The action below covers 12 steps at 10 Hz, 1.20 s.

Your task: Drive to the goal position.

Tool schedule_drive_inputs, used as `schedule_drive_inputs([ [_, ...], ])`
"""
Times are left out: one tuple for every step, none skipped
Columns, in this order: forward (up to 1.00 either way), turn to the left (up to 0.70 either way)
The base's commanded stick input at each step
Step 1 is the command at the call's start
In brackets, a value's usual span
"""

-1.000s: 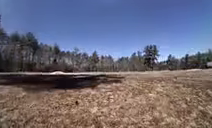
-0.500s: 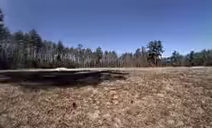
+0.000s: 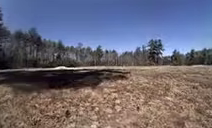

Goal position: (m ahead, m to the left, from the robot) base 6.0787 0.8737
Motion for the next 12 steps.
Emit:
schedule_drive_inputs([
  [0.70,0.00],
  [0.70,0.00],
  [0.70,0.00],
  [0.70,0.00],
  [0.70,0.00],
  [0.70,0.00],
  [0.70,0.00],
  [0.70,0.00],
  [0.70,0.00],
  [0.70,0.00],
  [0.70,0.00],
  [0.70,0.00],
])
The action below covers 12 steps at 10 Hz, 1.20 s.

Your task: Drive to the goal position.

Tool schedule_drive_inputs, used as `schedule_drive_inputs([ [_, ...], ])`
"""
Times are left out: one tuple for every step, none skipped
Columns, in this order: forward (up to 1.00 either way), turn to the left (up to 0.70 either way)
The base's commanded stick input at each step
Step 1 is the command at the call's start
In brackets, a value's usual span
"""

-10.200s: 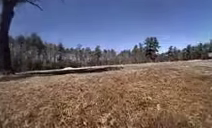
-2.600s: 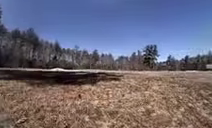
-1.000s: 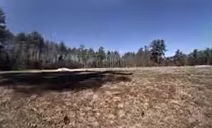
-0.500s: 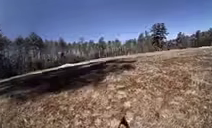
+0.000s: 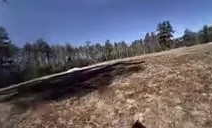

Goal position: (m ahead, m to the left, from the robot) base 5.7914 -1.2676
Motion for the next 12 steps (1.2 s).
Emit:
schedule_drive_inputs([
  [0.70,0.00],
  [0.70,0.00],
  [0.70,0.00],
  [0.70,0.00],
  [0.70,0.00],
  [0.70,0.00],
  [0.70,0.00],
  [0.70,0.00],
  [0.70,0.00],
  [0.70,0.00],
  [0.70,0.00],
  [0.70,0.00],
])
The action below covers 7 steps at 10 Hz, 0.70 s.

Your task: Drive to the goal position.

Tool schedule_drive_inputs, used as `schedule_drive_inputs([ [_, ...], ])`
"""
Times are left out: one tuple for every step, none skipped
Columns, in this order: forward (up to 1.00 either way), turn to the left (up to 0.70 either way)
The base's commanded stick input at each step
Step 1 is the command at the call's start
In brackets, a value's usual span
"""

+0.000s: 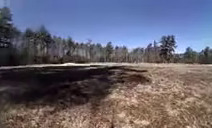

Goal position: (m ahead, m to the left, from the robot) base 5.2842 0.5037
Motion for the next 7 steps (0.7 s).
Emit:
schedule_drive_inputs([
  [0.70,0.00],
  [0.70,0.00],
  [0.70,0.00],
  [0.70,0.00],
  [0.70,0.00],
  [0.70,0.00],
  [0.70,0.00],
])
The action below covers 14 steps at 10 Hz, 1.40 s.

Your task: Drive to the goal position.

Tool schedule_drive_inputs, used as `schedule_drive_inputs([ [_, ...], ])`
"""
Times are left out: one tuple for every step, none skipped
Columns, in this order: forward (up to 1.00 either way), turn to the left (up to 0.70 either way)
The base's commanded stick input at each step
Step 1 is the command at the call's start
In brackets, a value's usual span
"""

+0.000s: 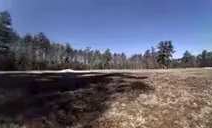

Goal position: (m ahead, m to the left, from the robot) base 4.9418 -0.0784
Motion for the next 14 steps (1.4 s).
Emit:
schedule_drive_inputs([
  [0.70,0.00],
  [0.70,0.00],
  [0.70,0.00],
  [0.70,0.00],
  [0.70,0.00],
  [0.70,0.00],
  [0.70,0.00],
  [0.70,0.00],
  [0.70,0.00],
  [0.70,0.00],
  [0.70,0.00],
  [0.70,0.00],
  [0.70,0.00],
  [0.70,0.00],
])
